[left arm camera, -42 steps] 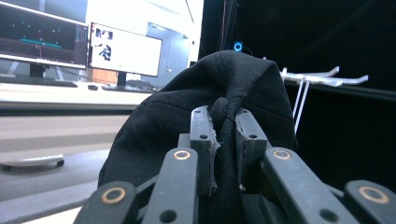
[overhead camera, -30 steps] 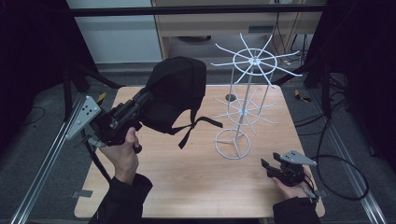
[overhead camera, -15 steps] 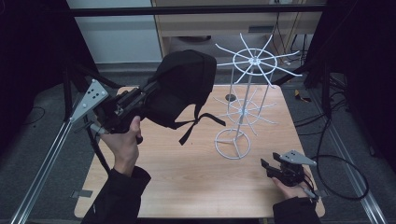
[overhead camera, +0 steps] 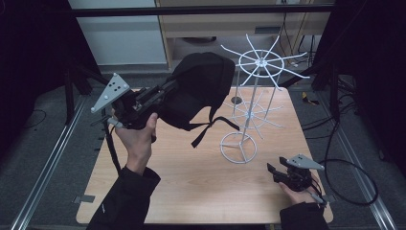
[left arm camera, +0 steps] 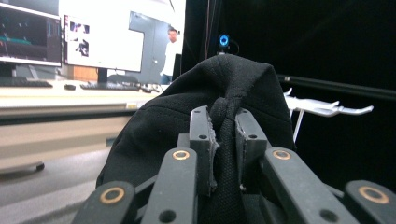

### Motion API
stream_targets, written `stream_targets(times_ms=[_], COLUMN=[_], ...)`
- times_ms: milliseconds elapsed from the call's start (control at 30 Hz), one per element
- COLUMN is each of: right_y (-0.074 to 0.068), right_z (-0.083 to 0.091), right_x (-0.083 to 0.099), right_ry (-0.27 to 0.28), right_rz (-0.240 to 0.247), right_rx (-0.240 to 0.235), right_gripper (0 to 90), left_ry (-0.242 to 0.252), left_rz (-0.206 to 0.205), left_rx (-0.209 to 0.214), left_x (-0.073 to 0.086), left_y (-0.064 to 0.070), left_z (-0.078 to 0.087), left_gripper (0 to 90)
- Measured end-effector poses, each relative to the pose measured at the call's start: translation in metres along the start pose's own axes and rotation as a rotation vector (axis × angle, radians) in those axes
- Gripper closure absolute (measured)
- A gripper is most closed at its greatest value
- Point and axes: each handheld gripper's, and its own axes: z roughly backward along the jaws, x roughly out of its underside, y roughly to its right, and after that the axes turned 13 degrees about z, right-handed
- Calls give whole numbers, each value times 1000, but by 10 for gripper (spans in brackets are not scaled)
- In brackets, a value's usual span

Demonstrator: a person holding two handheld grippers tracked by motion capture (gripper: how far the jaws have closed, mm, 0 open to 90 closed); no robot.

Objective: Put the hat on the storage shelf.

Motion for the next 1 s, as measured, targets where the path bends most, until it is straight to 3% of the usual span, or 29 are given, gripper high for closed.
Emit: stream_targets(times_ms=[267, 700, 1000], right_y=[0, -1, -1], right_z=[-1, -2, -2], right_x=[0, 0, 1], right_ry=[-5, -12, -11], right_rz=[5, 3, 6], right_rx=[2, -1, -1], right_gripper=[430, 422, 417], left_ry=[-48, -189, -237], left_rz=[22, -25, -54], left_rx=[-13, -39, -38], left_x=[15, 37, 43], left_y=[-13, -20, -16], left_z=[-5, -12, -19], left_gripper=[785, 773, 729])
